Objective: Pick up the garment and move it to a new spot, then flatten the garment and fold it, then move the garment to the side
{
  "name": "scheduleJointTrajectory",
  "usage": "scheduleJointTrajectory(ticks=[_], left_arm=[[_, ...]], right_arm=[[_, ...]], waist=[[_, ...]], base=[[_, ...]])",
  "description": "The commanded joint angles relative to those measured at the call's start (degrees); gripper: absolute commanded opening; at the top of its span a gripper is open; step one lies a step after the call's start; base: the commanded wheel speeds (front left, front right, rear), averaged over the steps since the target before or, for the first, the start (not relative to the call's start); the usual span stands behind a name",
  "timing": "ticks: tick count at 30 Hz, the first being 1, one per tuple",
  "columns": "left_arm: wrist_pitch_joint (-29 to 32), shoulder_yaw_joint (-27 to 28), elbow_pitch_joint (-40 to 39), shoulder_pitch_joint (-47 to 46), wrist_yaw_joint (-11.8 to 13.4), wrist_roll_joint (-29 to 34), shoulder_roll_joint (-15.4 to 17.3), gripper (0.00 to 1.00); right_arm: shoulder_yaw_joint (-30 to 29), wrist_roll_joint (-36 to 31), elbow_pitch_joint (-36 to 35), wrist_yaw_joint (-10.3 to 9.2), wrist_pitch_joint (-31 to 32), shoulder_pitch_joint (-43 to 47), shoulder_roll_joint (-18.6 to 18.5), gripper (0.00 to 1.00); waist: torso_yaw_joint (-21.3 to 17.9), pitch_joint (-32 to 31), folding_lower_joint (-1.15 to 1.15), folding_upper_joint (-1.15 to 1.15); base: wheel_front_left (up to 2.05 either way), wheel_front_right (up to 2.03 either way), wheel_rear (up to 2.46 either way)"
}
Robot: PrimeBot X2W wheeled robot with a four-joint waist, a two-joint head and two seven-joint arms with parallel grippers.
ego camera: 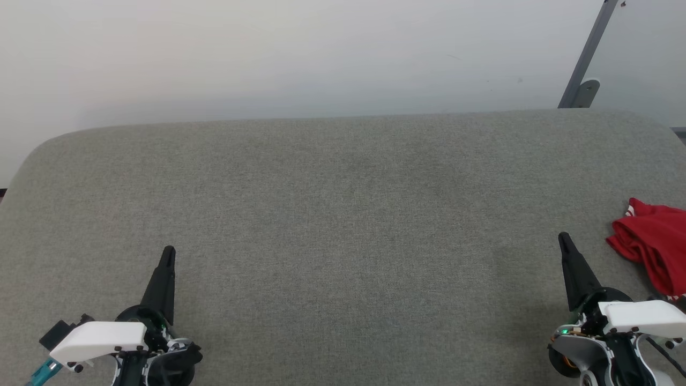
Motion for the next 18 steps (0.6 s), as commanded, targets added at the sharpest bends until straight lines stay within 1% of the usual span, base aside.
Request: scheduleJointTrajectory(ticks=[1, 18], left_arm=[[0.3, 0.3, 0.0, -0.7, 0.1, 0.2, -0.1, 0.0], [0.4, 0.4, 0.0, -0.7, 0.1, 0.3, -0.2, 0.0]], right_arm=[[0.1, 0.2, 0.1, 0.0, 0.1, -0.3, -0.1, 0.0], [0.1, 0.2, 0.1, 0.0, 0.1, -0.3, -0.1, 0.0]], waist=[[0.0, 0.0, 0.0, 0.0], [0.0, 0.0, 0.0, 0.0]], base=[[0.0, 0.0, 0.0], [0.0, 0.0, 0.0]])
